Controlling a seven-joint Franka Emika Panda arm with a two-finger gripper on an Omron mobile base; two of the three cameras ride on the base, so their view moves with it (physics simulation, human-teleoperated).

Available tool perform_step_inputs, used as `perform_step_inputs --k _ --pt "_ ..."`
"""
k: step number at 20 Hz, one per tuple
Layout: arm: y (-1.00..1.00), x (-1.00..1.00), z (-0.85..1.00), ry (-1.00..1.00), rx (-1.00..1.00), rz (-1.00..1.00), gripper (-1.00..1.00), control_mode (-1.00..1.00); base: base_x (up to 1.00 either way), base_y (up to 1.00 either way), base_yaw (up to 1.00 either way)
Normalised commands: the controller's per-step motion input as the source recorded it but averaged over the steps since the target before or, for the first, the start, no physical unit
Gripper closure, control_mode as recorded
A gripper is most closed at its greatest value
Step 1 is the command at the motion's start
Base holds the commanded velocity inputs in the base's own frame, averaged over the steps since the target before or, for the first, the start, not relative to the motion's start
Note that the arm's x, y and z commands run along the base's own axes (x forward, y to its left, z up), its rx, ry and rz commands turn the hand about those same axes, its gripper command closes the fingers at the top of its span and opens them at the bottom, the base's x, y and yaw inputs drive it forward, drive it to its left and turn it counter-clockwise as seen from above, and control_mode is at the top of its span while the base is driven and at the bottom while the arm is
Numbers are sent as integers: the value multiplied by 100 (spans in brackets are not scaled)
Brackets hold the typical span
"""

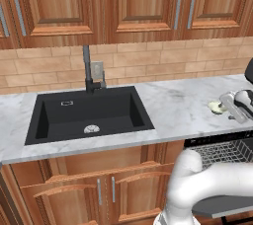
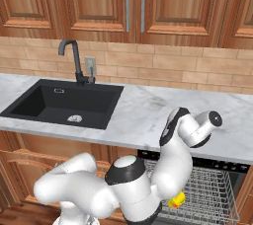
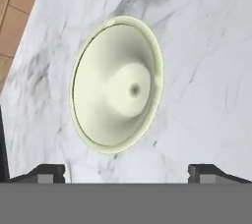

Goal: Pick up the cup and bowl from the counter, place them in the dishwasher, and close the dishwasher door.

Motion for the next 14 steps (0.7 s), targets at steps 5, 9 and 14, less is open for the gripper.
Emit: perform_step_inputs --k 5,9,14 --pt "0 37 -22 0 0 0 -100 -100 0 0 0" --pt "0 39 -21 0 0 0 -100 -100 0 0 0" --pt "-3 38 -23 0 0 0 -100 -100 0 0 0"
